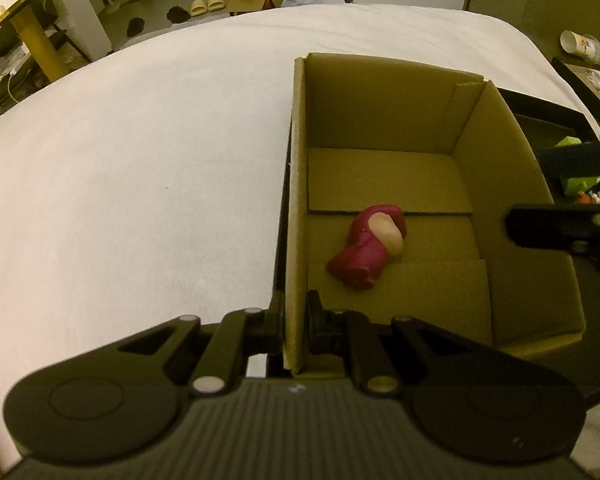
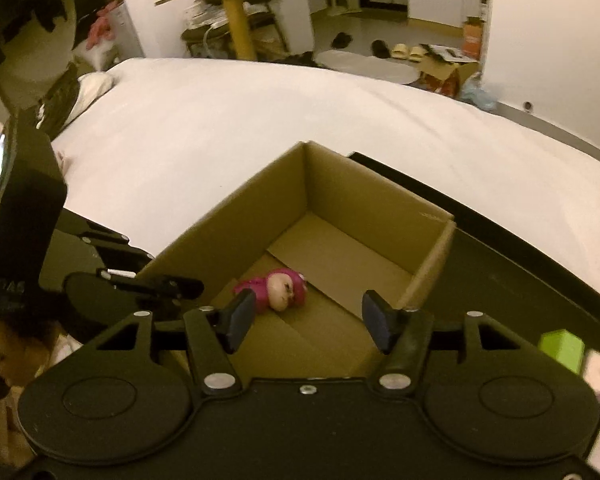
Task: Organize rigid objects
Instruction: 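Move the right tool back toward the white plug charger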
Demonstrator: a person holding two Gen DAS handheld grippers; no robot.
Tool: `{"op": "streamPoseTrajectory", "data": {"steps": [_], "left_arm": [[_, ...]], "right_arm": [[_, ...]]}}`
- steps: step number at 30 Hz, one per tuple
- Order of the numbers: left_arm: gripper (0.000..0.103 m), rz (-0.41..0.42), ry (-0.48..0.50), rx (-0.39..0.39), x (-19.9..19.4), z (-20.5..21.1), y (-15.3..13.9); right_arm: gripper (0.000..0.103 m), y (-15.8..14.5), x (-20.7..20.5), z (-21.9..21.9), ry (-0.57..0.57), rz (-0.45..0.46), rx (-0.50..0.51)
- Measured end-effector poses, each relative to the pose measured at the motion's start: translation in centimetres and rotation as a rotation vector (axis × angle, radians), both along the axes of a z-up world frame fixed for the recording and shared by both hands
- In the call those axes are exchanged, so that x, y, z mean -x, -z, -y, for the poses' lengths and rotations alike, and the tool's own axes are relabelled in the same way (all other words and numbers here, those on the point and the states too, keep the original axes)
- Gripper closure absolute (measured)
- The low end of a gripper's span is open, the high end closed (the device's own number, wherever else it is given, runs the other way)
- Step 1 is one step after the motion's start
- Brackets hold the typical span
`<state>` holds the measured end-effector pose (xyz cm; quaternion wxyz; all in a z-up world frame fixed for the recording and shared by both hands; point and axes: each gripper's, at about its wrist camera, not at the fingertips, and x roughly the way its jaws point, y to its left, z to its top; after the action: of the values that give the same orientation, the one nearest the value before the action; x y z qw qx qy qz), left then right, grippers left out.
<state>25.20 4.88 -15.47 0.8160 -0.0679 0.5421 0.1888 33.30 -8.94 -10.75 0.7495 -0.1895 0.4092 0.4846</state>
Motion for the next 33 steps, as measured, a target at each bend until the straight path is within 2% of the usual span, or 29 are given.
{"op": "streamPoseTrajectory", "data": {"steps": [5, 8, 15, 24, 33], "left_arm": [[0.094, 0.003, 0.041, 0.011, 0.1, 0.4, -0.1], [0.094, 0.002, 0.069, 0.013, 0.1, 0.8, -0.2], [0.094, 0.000, 0.118, 0.028, 0.5, 1.2, -0.1], [0.094, -0.029, 0.120, 0.022, -0.7, -0.3, 0.2], [0.094, -0.042, 0.119, 0.007, -1.2, -0.5, 0.6]], "right_arm": [[0.044, -0.2, -0.4, 3.3, 0.111, -0.071, -0.024], [0.044, 0.3, -0.1, 4.4, 0.148, -0.047, 0.003], [0.044, 1.7, 0.3, 7.7, 0.251, -0.077, 0.009], [0.044, 2.1, 1.0, 9.8, 0.328, -0.070, -0.007], [0.041, 3.4, 0.9, 12.0, 0.388, -0.008, 0.016]]}}
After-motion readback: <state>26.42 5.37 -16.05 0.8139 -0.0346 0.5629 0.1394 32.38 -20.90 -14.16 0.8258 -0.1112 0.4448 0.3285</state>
